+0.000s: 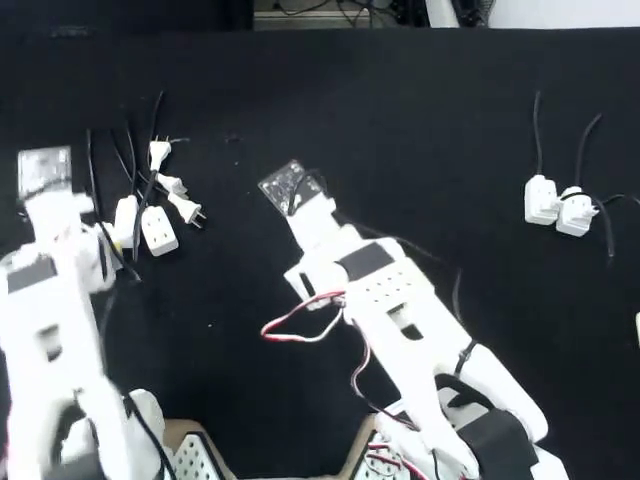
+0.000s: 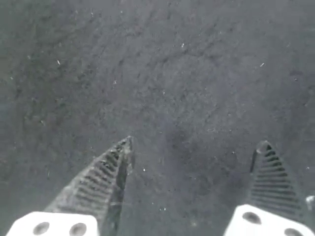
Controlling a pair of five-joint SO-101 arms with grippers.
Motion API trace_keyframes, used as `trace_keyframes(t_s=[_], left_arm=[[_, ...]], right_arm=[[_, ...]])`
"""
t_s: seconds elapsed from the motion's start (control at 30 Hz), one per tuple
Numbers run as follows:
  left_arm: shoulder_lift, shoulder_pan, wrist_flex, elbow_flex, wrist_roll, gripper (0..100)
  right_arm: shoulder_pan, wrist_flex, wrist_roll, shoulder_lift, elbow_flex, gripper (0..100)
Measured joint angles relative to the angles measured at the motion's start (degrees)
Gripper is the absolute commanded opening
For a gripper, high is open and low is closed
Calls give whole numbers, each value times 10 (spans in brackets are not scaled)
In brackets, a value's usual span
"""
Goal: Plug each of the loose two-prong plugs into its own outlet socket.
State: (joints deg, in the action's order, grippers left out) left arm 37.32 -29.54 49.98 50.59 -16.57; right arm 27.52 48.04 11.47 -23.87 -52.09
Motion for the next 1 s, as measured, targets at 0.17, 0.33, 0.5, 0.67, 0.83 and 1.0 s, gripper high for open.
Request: trace_keyframes(t_s=[0.17,0.33,0.5,0.67,0.83,1.0], left_arm=[[-229,0,40,-156,-11,237],[-419,-1,135,-350,3,237],[-564,-1,167,-480,18,237],[-643,-3,173,-549,16,231],[-658,-11,184,-570,16,134],[-661,-32,249,-602,18,46]], right_arm=[[0,-32,0,0,-20,357],[0,-34,0,0,-20,357],[0,-34,0,0,-20,357],[0,-34,0,0,-20,357],[0,-34,0,0,-20,357],[0,-34,0,0,-20,357]])
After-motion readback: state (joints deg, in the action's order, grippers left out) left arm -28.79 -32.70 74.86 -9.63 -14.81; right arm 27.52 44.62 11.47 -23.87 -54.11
